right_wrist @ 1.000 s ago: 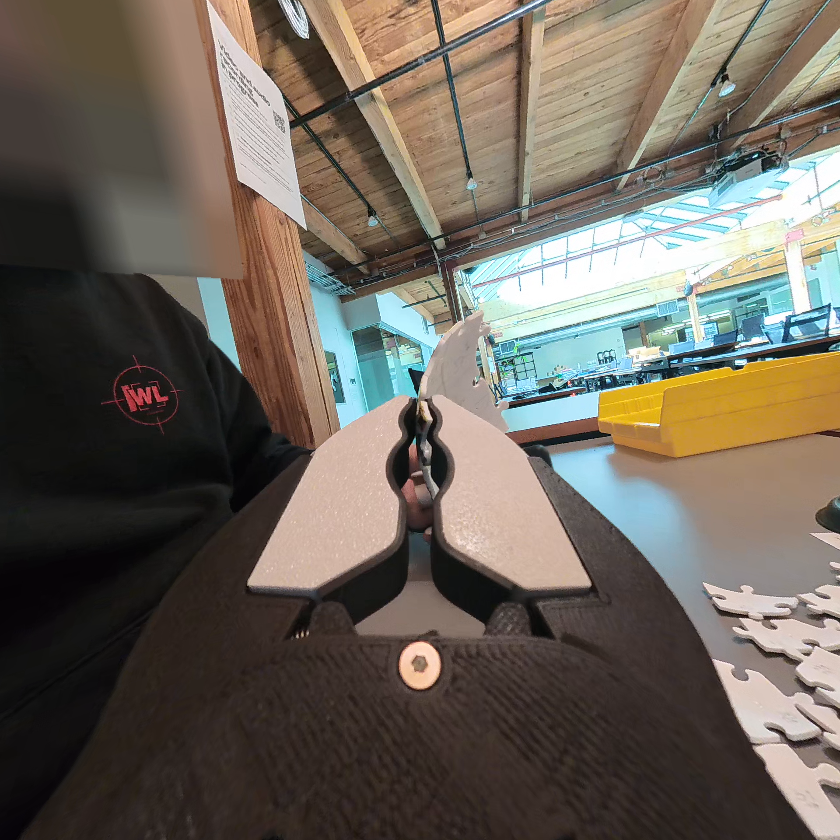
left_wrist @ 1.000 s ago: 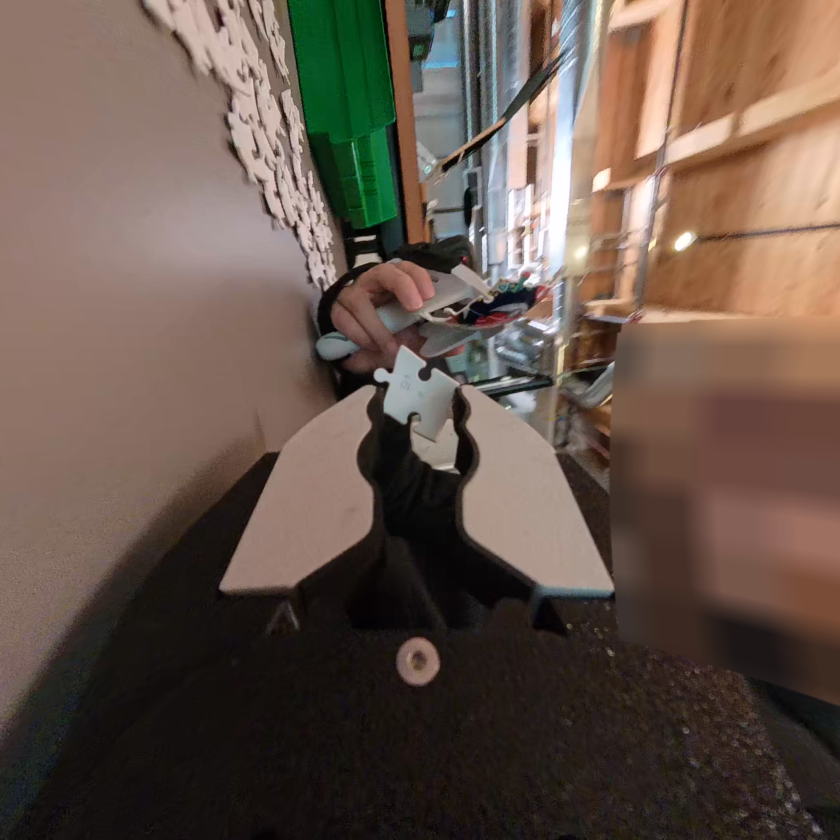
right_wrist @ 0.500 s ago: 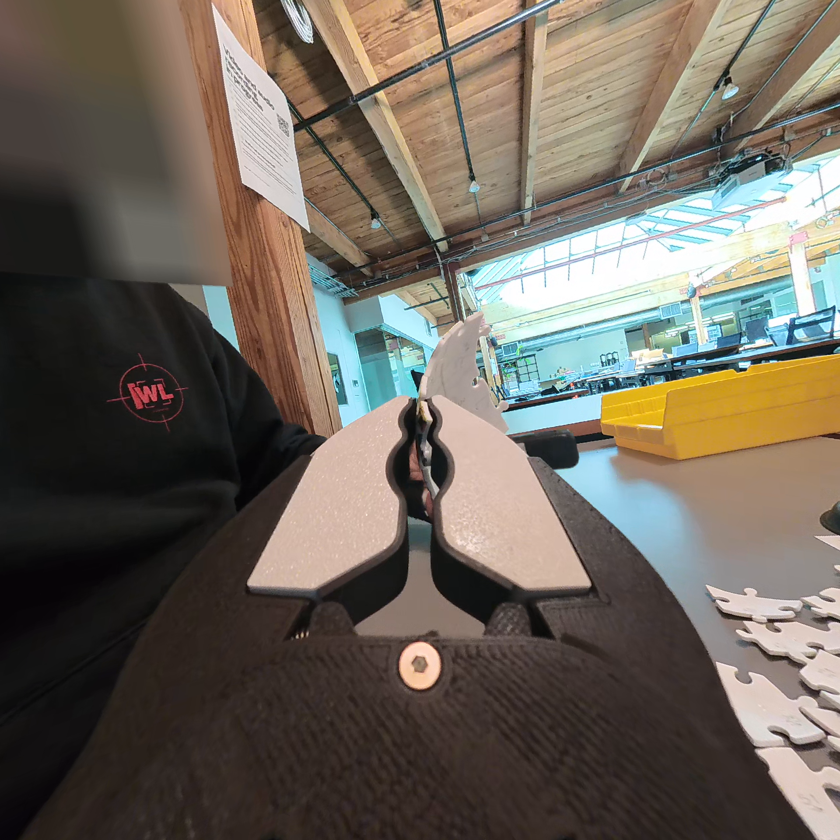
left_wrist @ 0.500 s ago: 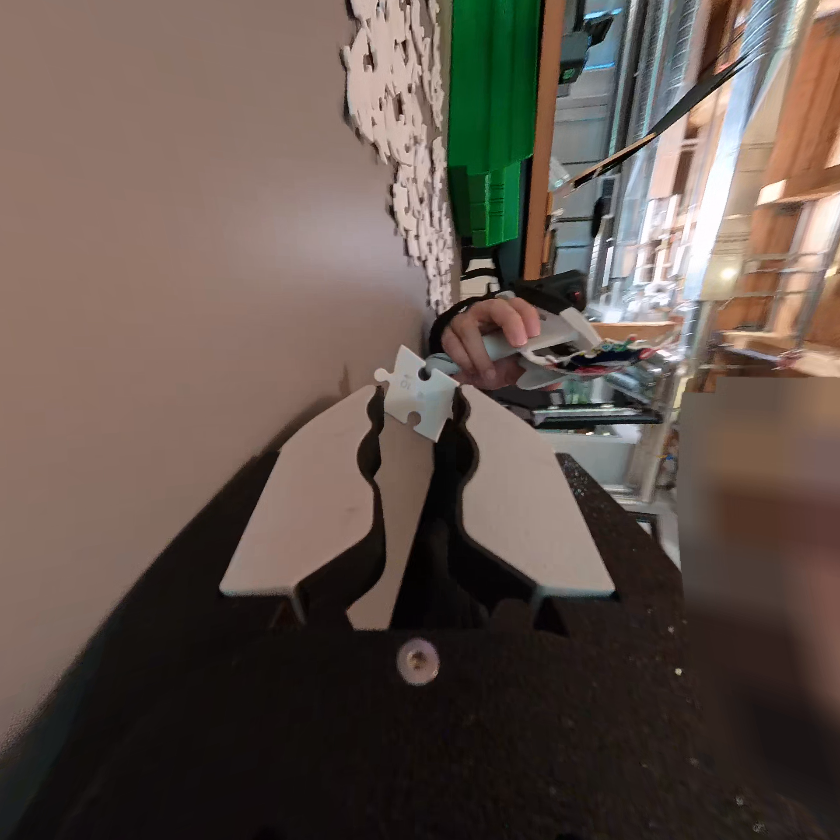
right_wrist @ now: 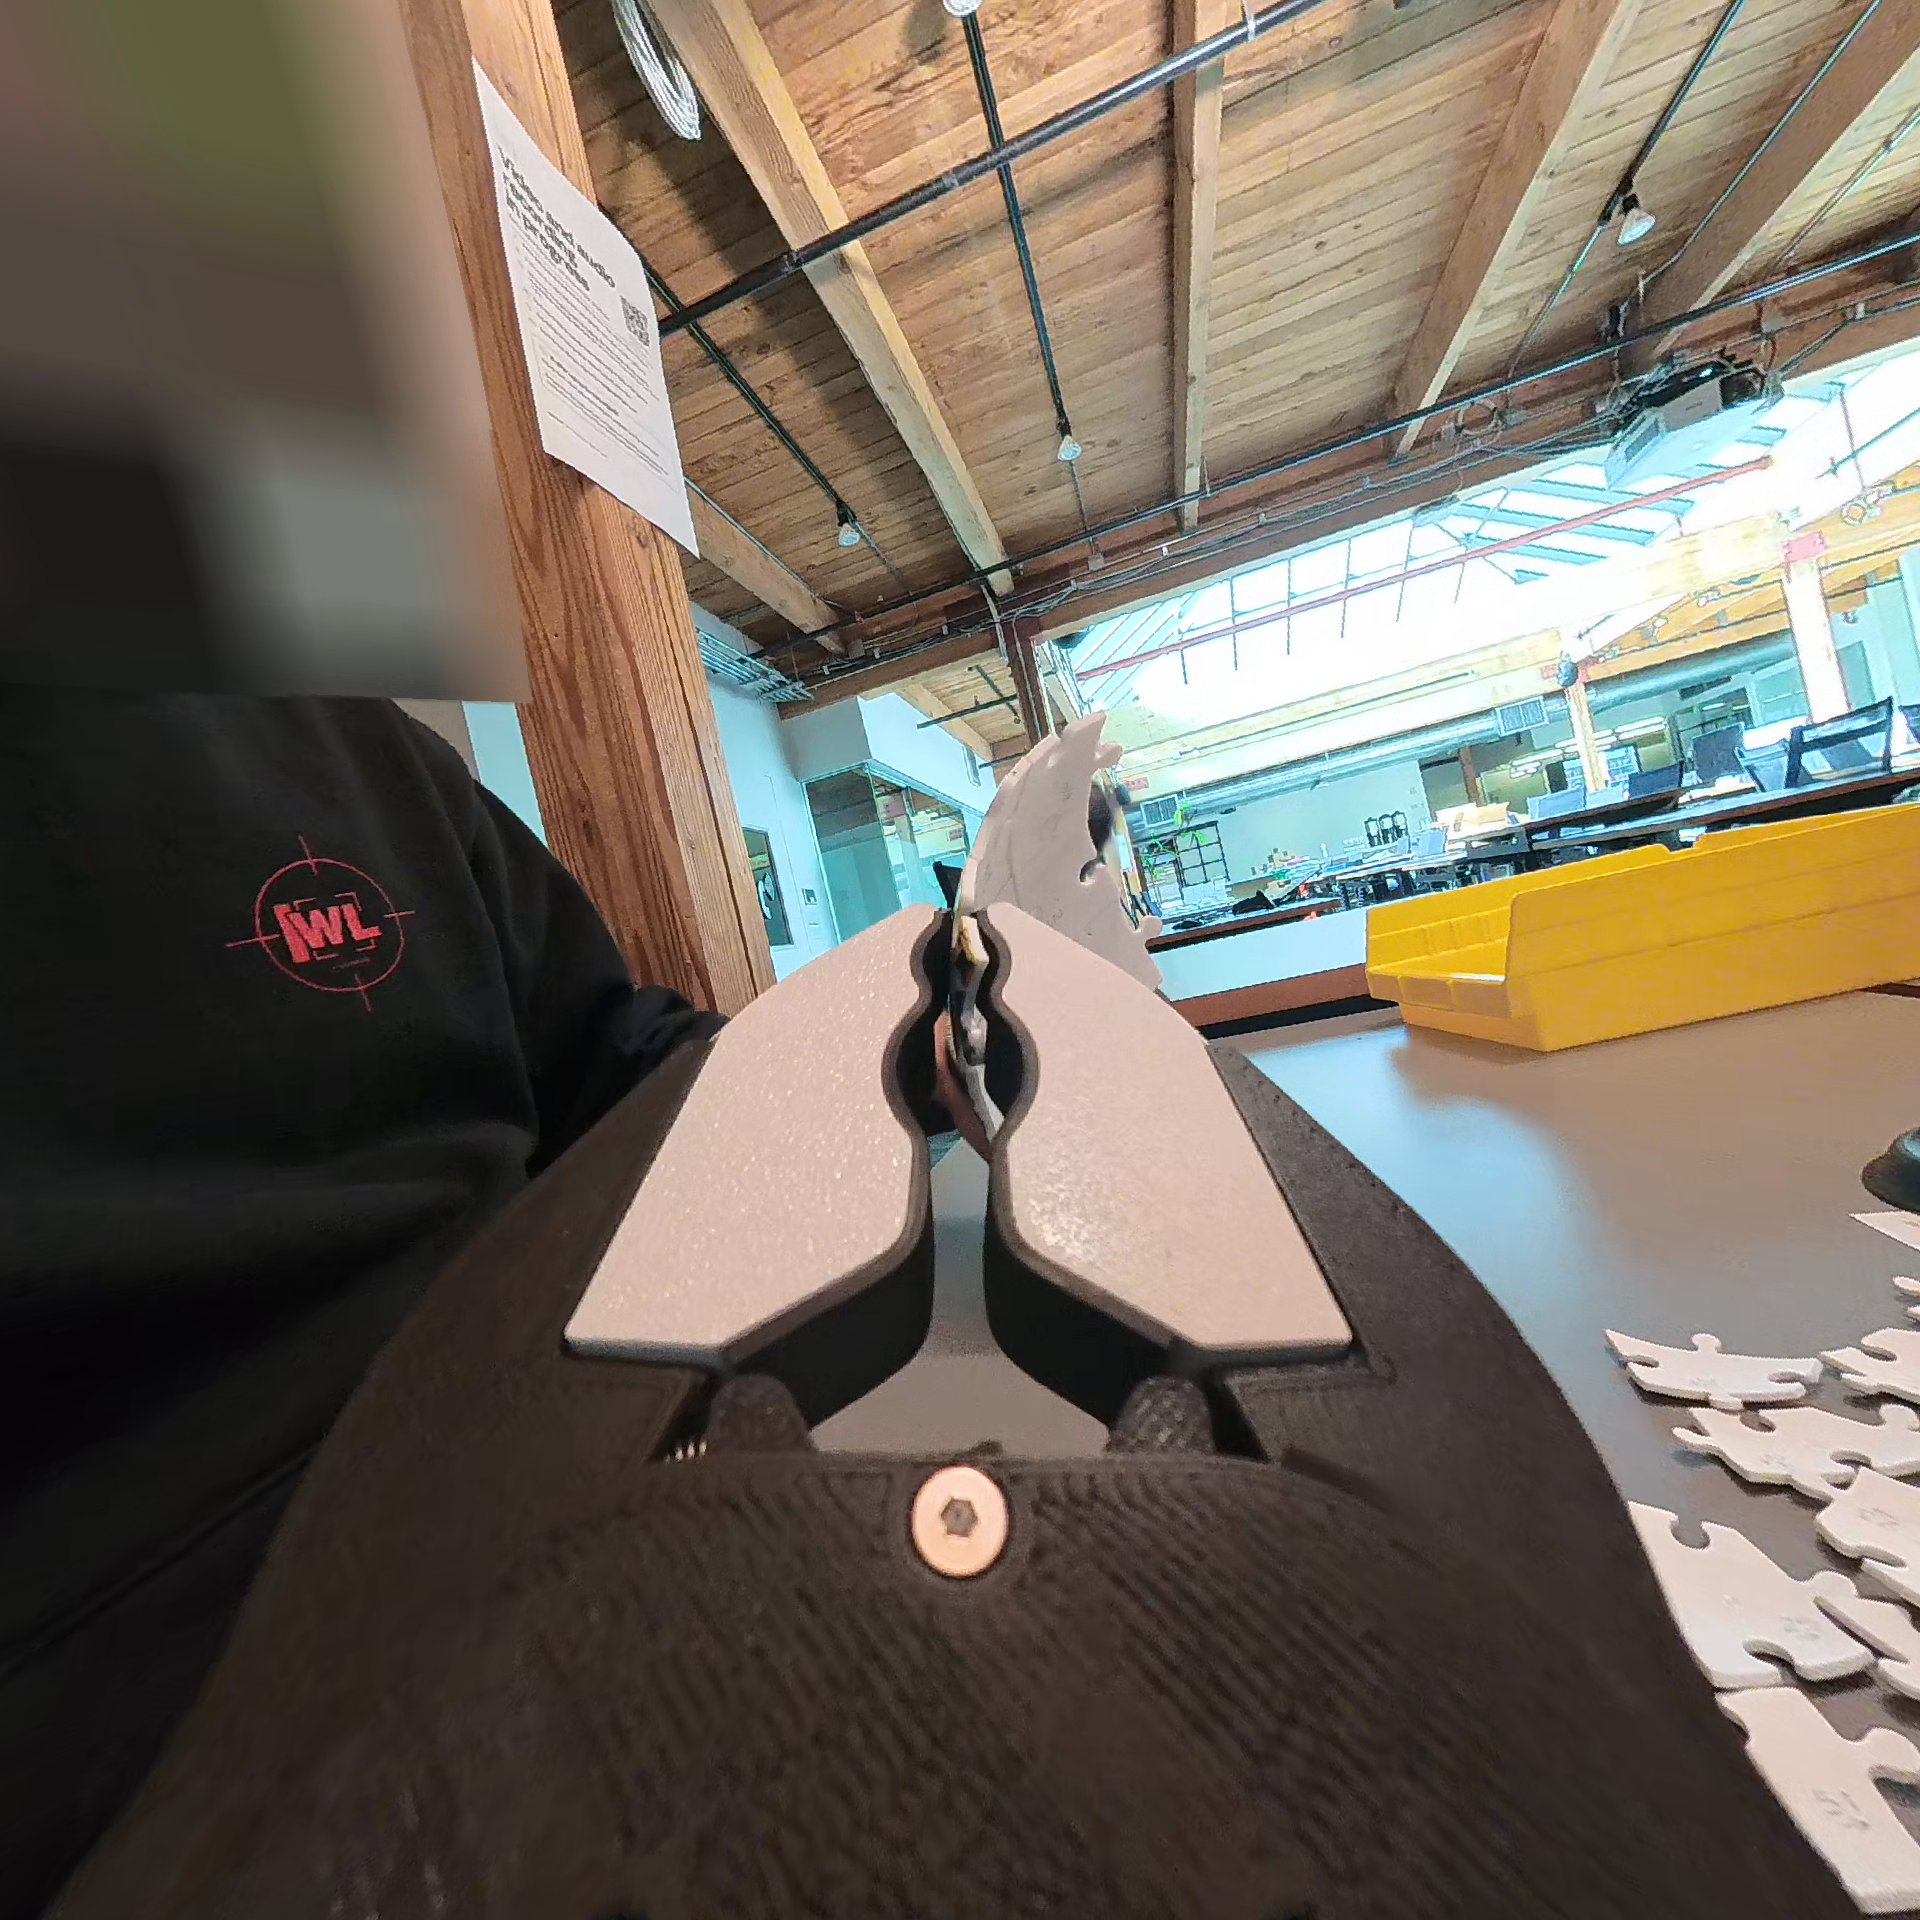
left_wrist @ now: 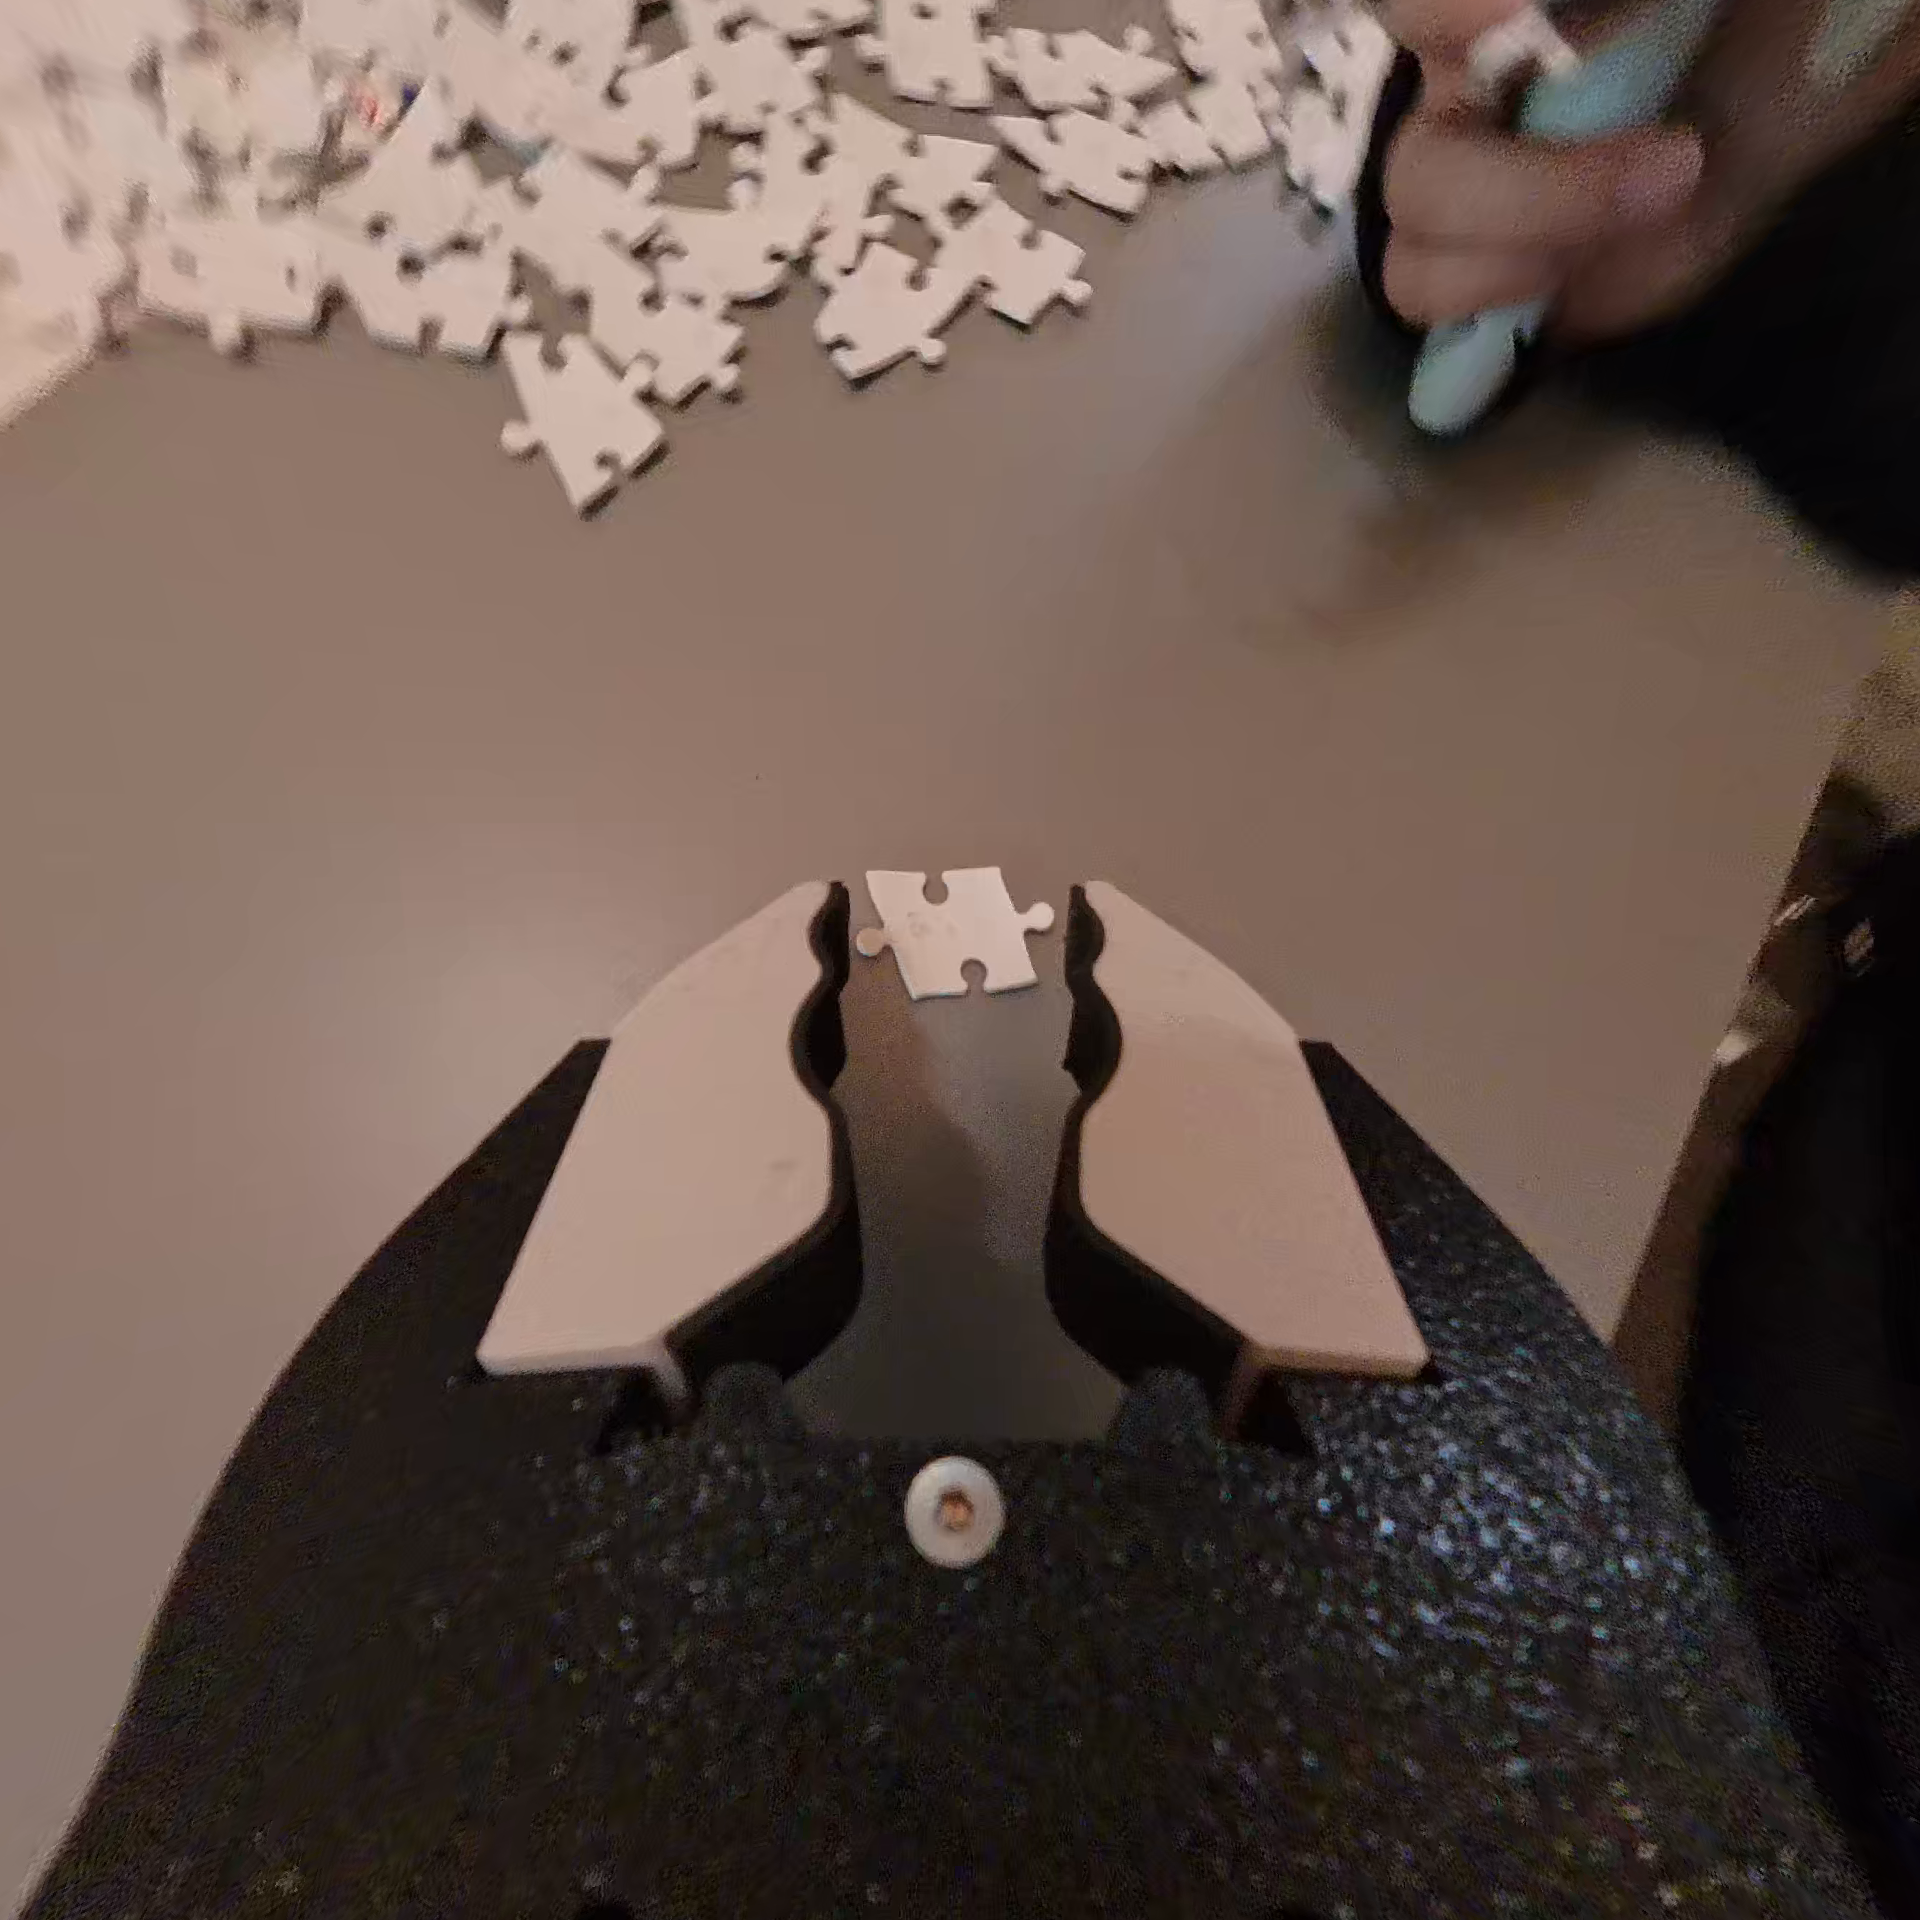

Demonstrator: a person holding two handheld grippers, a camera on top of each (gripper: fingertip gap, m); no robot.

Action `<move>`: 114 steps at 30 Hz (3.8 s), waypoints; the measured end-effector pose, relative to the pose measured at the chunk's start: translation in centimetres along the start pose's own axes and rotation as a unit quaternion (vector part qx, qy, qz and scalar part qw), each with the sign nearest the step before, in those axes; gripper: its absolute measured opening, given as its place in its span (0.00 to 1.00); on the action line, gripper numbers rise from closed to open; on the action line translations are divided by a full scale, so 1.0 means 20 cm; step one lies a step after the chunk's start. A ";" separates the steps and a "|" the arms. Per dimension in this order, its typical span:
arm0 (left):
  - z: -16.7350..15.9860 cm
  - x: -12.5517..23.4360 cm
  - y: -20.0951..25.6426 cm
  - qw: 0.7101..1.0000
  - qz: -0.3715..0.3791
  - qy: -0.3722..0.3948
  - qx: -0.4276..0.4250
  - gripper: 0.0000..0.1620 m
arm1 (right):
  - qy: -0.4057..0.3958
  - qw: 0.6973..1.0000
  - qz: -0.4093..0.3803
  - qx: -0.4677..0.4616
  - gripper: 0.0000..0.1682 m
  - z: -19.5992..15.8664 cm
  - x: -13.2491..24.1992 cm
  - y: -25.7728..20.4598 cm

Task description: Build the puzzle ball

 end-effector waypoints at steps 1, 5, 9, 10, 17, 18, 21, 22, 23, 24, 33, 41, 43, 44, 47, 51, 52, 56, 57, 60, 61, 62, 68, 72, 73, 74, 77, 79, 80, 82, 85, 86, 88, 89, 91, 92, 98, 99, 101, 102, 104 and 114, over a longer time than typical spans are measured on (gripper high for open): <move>0.00 0.01 0.02 0.999 -0.001 -0.001 -0.050 0.25 | -0.001 1.000 0.001 0.000 0.02 0.00 0.00 0.00; -0.04 0.02 0.04 0.979 0.011 -0.040 -0.199 0.29 | -0.002 1.000 0.002 -0.001 0.02 0.00 0.00 0.00; -0.09 -0.06 0.04 0.982 0.013 -0.068 -0.173 0.29 | -0.001 1.000 0.002 0.001 0.02 0.00 0.00 0.00; -0.08 -0.06 0.04 0.987 0.012 -0.064 -0.149 0.28 | 0.000 1.000 0.002 0.002 0.02 0.00 0.00 0.00; -0.10 -0.08 0.01 0.995 0.000 -0.055 -0.078 0.22 | -0.001 1.000 0.003 0.001 0.02 0.00 0.00 -0.01; -0.10 -0.08 0.01 0.996 0.001 -0.052 -0.078 0.22 | -0.001 1.000 0.003 0.000 0.02 0.00 0.00 -0.01; -0.10 -0.08 0.01 0.996 0.000 -0.045 -0.079 0.21 | -0.001 1.000 0.004 -0.001 0.02 0.00 0.00 -0.01; -0.10 -0.08 0.01 0.996 0.000 -0.041 -0.085 0.20 | 0.000 1.000 0.004 -0.001 0.02 0.00 0.00 -0.01; -0.10 -0.08 0.01 0.995 0.000 -0.035 -0.093 0.20 | 0.001 1.000 0.004 -0.001 0.02 0.00 0.00 -0.01; -0.10 -0.08 0.01 0.995 -0.002 -0.030 -0.095 0.19 | 0.002 1.000 0.003 -0.001 0.02 0.00 0.00 -0.01; -0.03 -0.04 0.05 0.994 -0.074 0.030 0.072 0.19 | 0.003 1.000 0.004 -0.002 0.02 0.00 0.00 -0.01; 0.04 0.08 0.11 0.799 -0.305 0.062 0.515 0.19 | 0.002 1.000 0.007 -0.004 0.02 0.00 0.00 -0.01; -0.04 0.05 0.11 0.806 -0.284 0.023 0.519 0.20 | 0.003 1.000 0.007 -0.004 0.02 0.00 0.00 -0.01; -0.05 0.04 0.11 0.802 -0.280 0.016 0.528 0.20 | 0.003 1.000 0.007 -0.003 0.02 0.00 0.00 -0.01; -0.06 0.03 0.07 0.784 -0.278 0.011 0.556 0.19 | 0.003 1.000 0.008 -0.003 0.02 0.00 0.00 -0.01; -0.04 0.04 0.00 0.770 -0.275 0.009 0.576 0.08 | 0.003 1.000 0.008 -0.003 0.02 0.00 0.00 -0.01; -0.05 0.04 -0.02 0.771 -0.268 0.000 0.577 0.05 | 0.003 1.000 0.008 -0.004 0.02 0.00 0.00 -0.01; -0.09 0.04 -0.10 0.781 -0.245 -0.033 0.573 0.04 | 0.003 1.000 0.008 -0.003 0.02 0.00 0.00 -0.01; -0.09 0.04 -0.12 0.793 -0.236 -0.035 0.561 0.10 | 0.003 1.000 0.008 -0.003 0.02 0.00 0.00 -0.01; -0.02 0.07 -0.13 0.825 -0.239 -0.007 0.512 0.14 | 0.002 1.000 0.009 -0.004 0.02 0.00 0.00 -0.01; 0.00 0.08 -0.12 0.841 -0.236 0.002 0.488 0.14 | 0.002 1.000 0.009 -0.004 0.02 0.00 0.00 -0.01; 0.02 0.07 -0.12 0.863 -0.227 0.014 0.452 0.15 | 0.001 1.000 0.009 -0.004 0.02 0.00 0.00 -0.01; 0.06 0.04 0.00 0.995 -0.085 0.042 0.019 0.21 | 0.001 1.000 0.012 -0.004 0.02 0.00 0.00 -0.02; 0.07 0.01 0.04 0.995 -0.021 0.046 -0.087 0.24 | 0.002 1.000 0.013 -0.009 0.02 0.00 0.00 -0.01; 0.04 -0.01 0.03 0.996 -0.021 0.025 -0.079 0.25 | 0.001 1.000 0.014 -0.010 0.02 0.00 0.00 -0.01; 0.01 -0.02 0.02 0.997 -0.022 0.005 -0.074 0.26 | 0.001 1.000 0.015 -0.010 0.02 0.00 0.00 -0.01; 0.01 -0.03 -0.05 0.995 0.013 0.023 -0.097 0.30 | 0.004 1.000 0.012 -0.016 0.02 0.00 0.00 -0.01; 0.07 -0.01 -0.07 0.992 0.036 0.078 -0.097 0.29 | 0.006 1.000 0.011 -0.018 0.02 0.00 0.00 -0.01; 0.08 0.01 -0.09 0.990 0.050 0.096 -0.088 0.30 | 0.007 1.000 0.011 -0.018 0.02 0.00 0.00 -0.01; 0.09 0.02 -0.13 0.988 0.071 0.120 -0.071 0.33 | 0.010 1.000 0.013 -0.026 0.02 0.01 0.00 -0.01; 0.09 0.04 -0.16 0.983 0.079 0.158 -0.058 0.33 | 0.013 0.999 0.013 -0.032 0.02 0.01 0.00 0.00; 0.09 0.04 -0.15 0.982 0.074 0.162 -0.060 0.33 | 0.013 0.999 0.013 -0.033 0.02 0.01 0.01 0.00; 0.10 0.06 -0.17 0.981 0.082 0.163 -0.066 0.33 | 0.014 0.999 0.014 -0.036 0.02 0.01 0.01 0.00; 0.11 0.07 -0.17 0.980 0.080 0.172 -0.066 0.33 | 0.014 0.999 0.013 -0.037 0.02 0.01 0.01 0.00; 0.14 0.07 -0.17 0.977 0.074 0.191 -0.064 0.31 | 0.014 0.999 0.013 -0.039 0.02 0.01 0.01 0.01; 0.14 0.06 -0.16 0.977 0.067 0.194 -0.063 0.30 | 0.013 0.999 0.014 -0.040 0.02 0.01 0.01 0.01; 0.10 -0.01 -0.05 0.988 -0.028 0.141 -0.063 0.29 | 0.012 0.999 0.015 -0.049 0.02 0.00 0.00 0.01; 0.07 -0.01 -0.03 0.989 -0.037 0.123 -0.068 0.29 | 0.010 0.999 0.016 -0.049 0.02 0.00 0.00 0.00; 0.03 -0.01 -0.01 0.991 -0.056 0.091 -0.081 0.28 | 0.009 0.999 0.018 -0.047 0.02 0.00 0.00 0.00; 0.00 -0.01 0.00 0.991 -0.062 0.078 -0.085 0.28 | 0.010 0.999 0.018 -0.045 0.02 0.00 0.00 0.00; -0.04 -0.01 -0.02 0.993 -0.058 0.057 -0.089 0.28 | 0.009 0.999 0.020 -0.045 0.02 0.00 0.00 -0.01; -0.08 -0.08 0.01 0.994 -0.052 0.014 -0.096 0.26 | -0.001 0.998 0.037 -0.047 0.02 -0.02 -0.01 -0.04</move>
Point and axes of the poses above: each gripper's, where its closed fingertips meet, x back along the fingers, z out of its top, y = z × x across the jaws, the point moved 2 cm from there along x, back along the fingers, and after that the axes turned 8 degrees about y, right-handed, at the moved point
